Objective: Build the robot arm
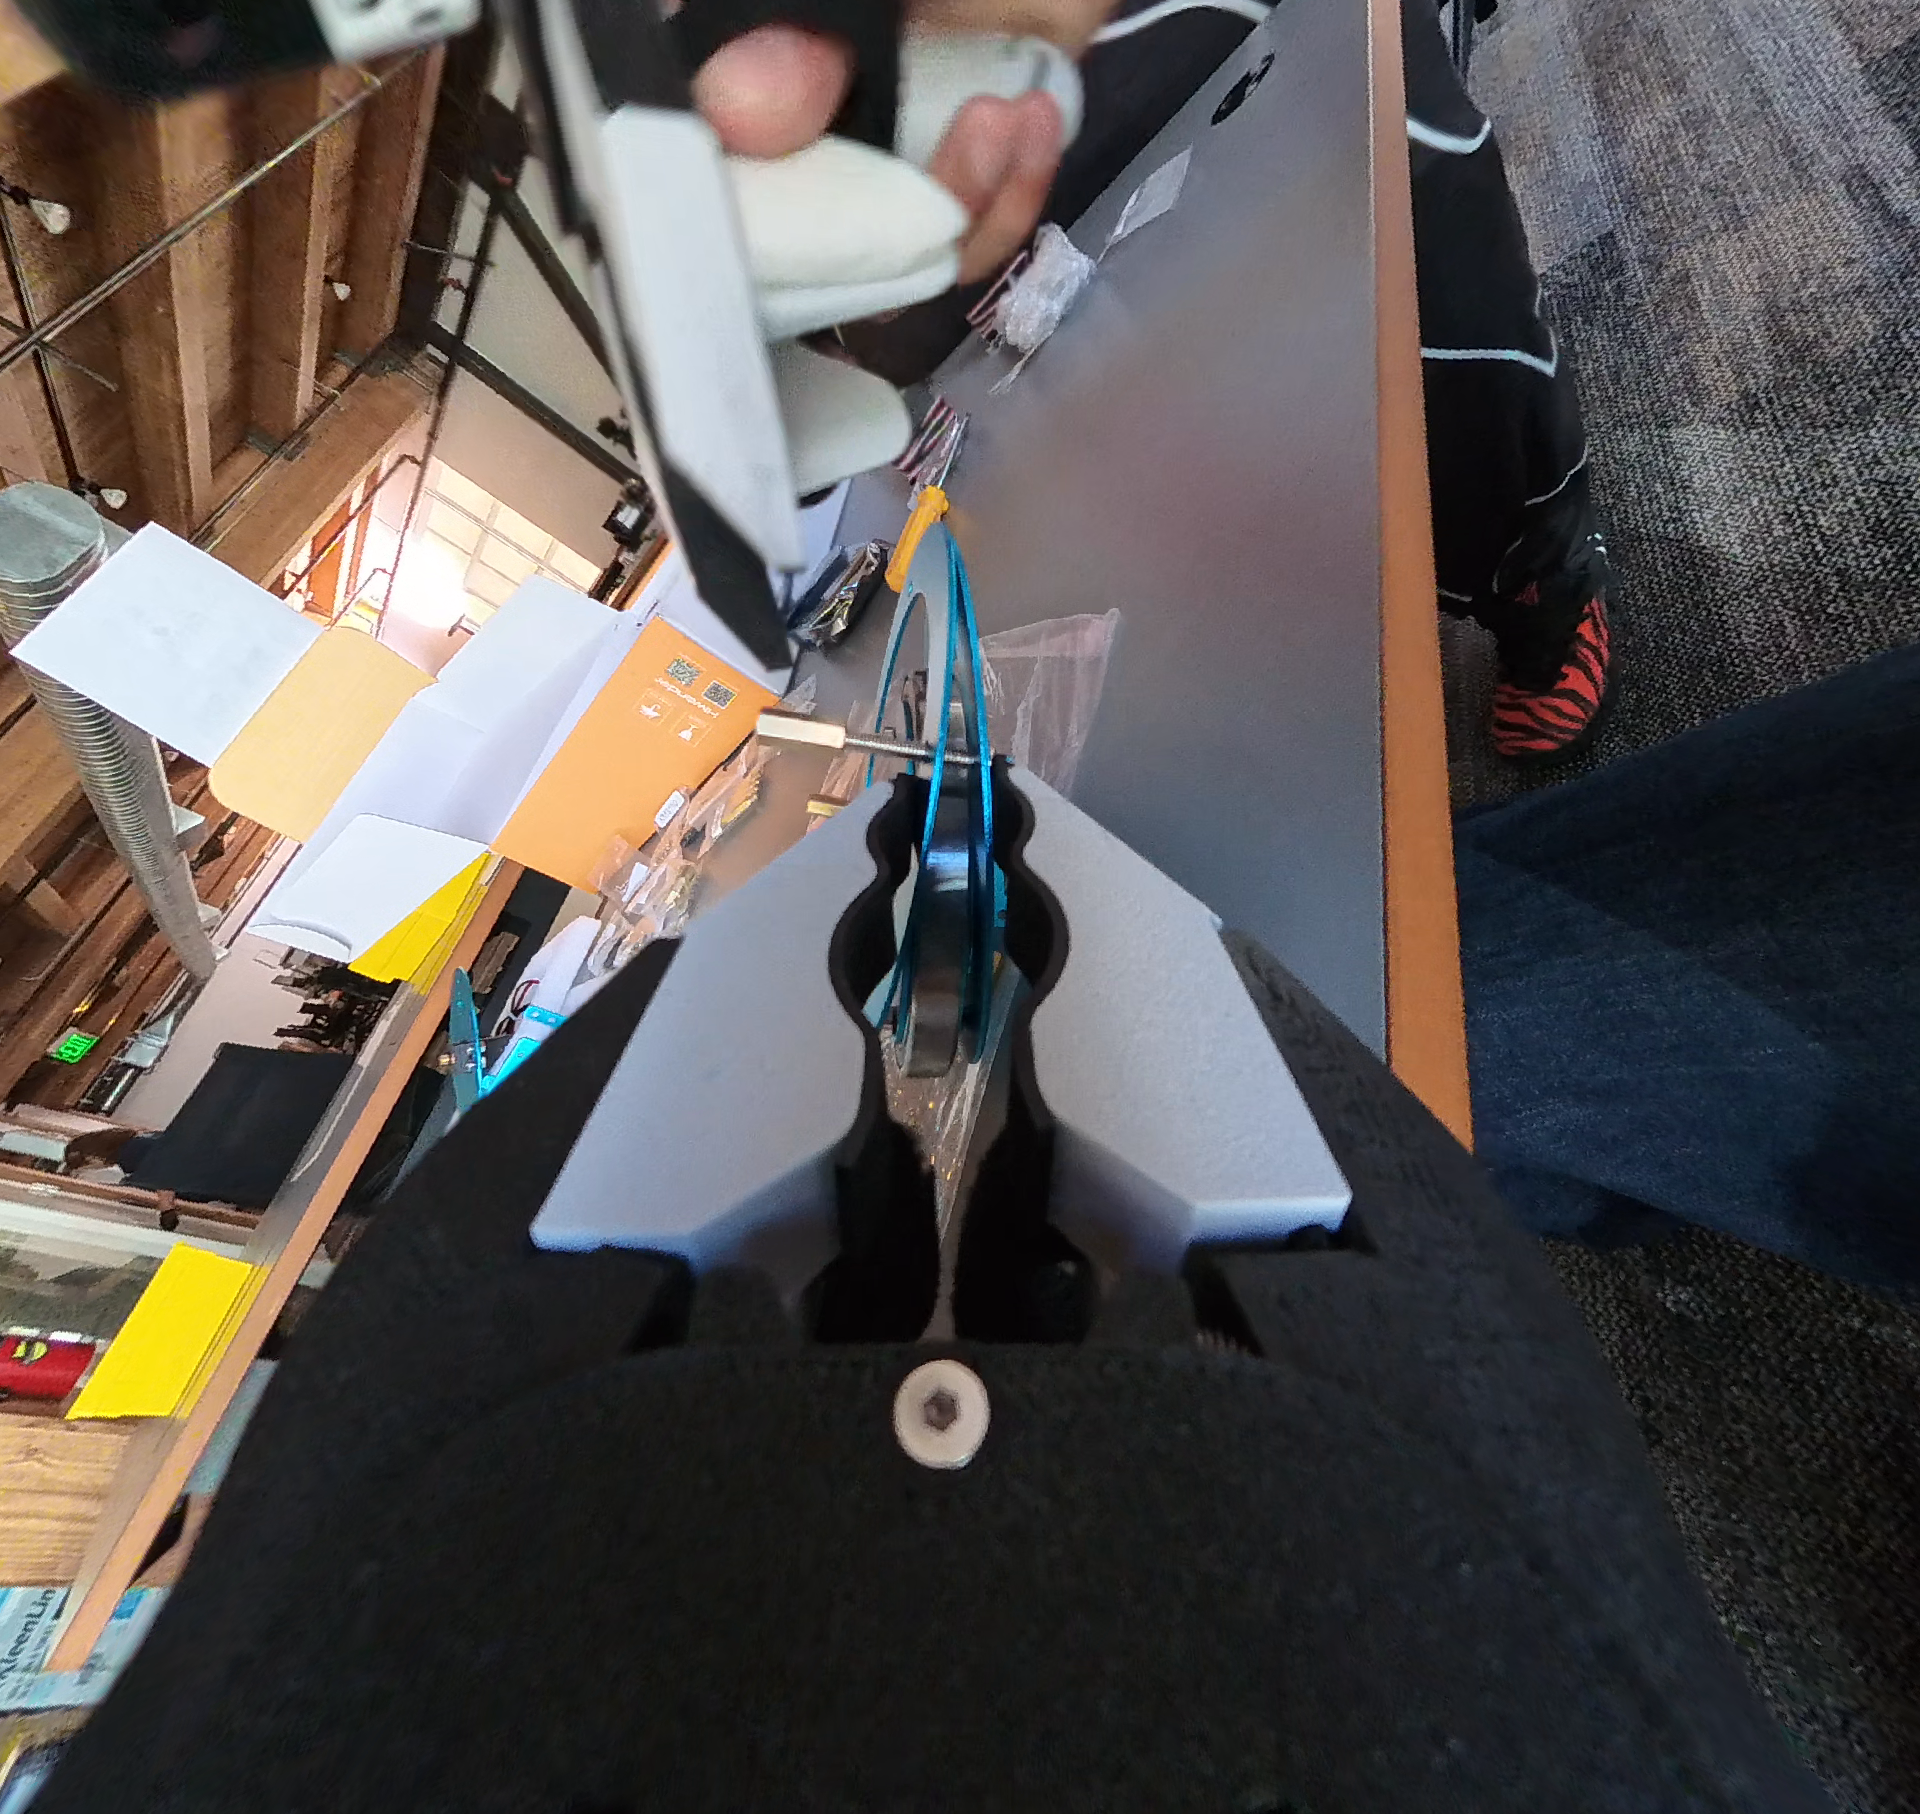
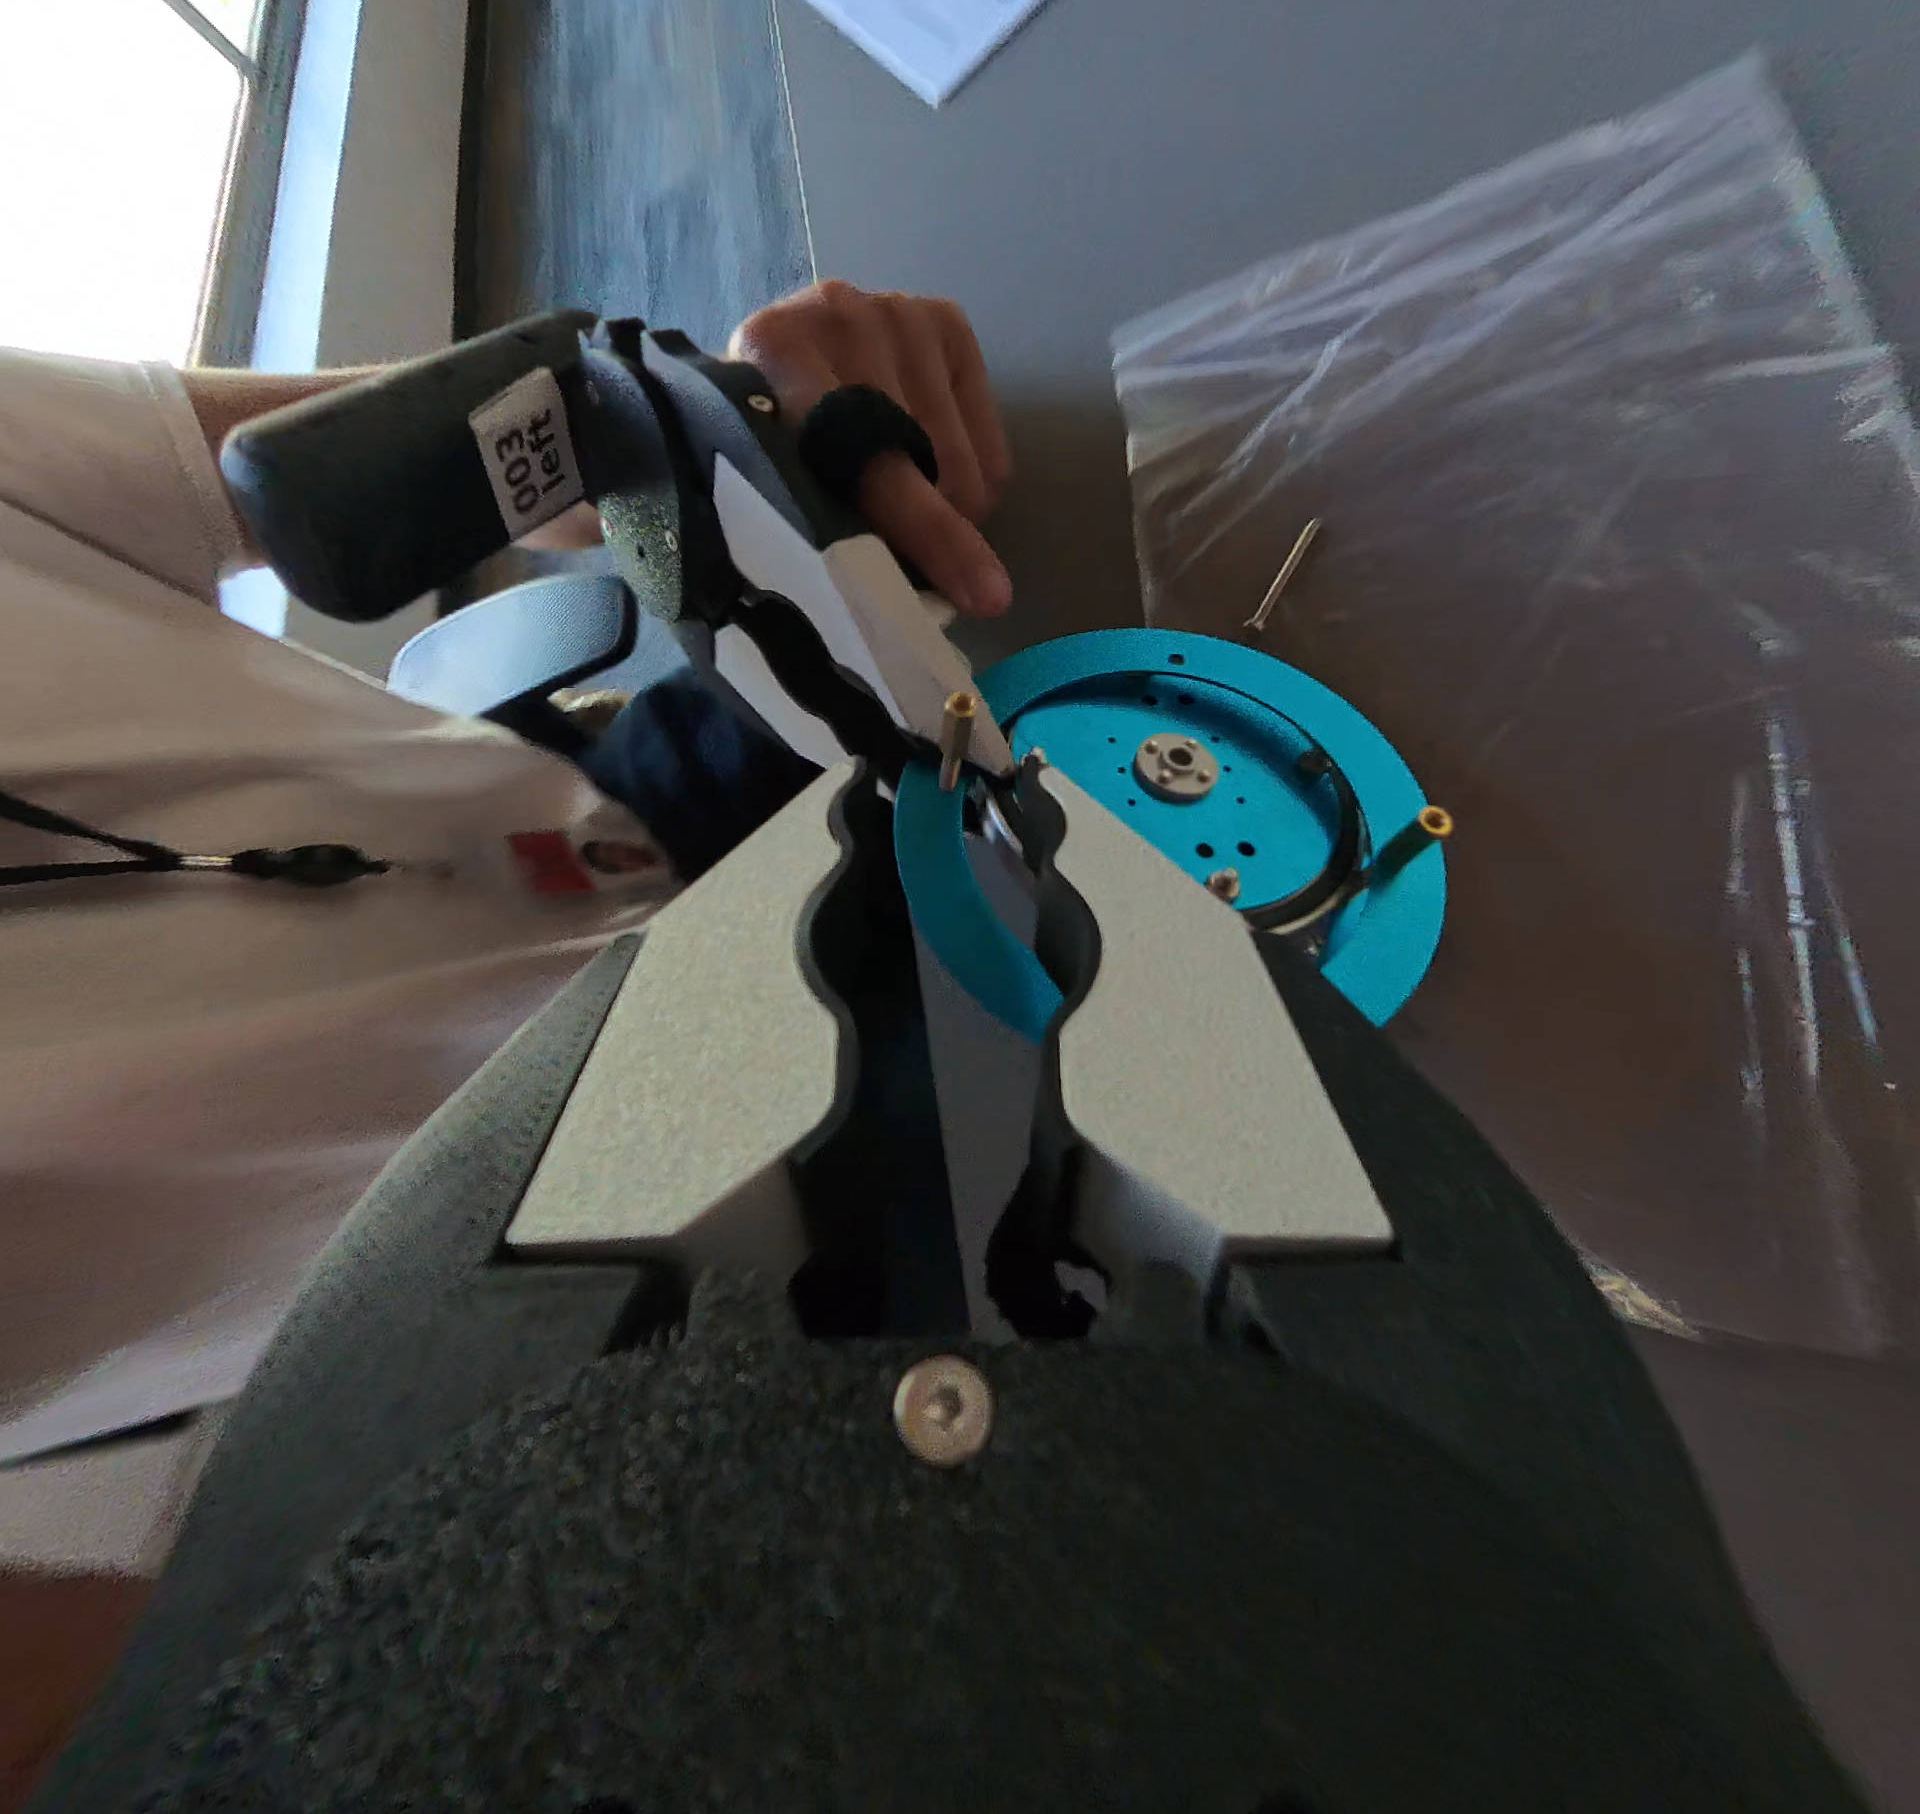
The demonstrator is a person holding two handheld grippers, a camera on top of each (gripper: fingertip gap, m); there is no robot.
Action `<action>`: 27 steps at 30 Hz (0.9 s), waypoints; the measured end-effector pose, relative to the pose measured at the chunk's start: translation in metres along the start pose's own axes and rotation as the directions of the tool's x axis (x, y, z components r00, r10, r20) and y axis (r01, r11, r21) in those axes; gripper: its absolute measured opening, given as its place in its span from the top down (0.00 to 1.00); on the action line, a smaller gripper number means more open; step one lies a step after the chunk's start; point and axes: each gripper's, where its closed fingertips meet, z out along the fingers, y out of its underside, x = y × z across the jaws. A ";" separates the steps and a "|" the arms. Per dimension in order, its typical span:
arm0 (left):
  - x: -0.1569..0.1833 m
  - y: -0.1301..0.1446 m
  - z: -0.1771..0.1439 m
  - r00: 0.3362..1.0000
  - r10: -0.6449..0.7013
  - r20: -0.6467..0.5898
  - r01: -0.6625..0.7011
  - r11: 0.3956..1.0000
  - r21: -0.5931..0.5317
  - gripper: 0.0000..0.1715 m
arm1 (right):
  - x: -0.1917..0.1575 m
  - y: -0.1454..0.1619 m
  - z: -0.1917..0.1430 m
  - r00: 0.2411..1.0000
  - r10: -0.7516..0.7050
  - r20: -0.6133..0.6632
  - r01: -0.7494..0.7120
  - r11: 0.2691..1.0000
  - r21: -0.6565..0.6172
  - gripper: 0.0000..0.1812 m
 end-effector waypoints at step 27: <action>-0.009 -0.023 0.022 0.939 -0.096 -0.330 0.060 0.991 -0.117 0.92 | 0.005 0.018 -0.012 0.481 -0.605 -0.635 0.656 0.729 -0.198 0.95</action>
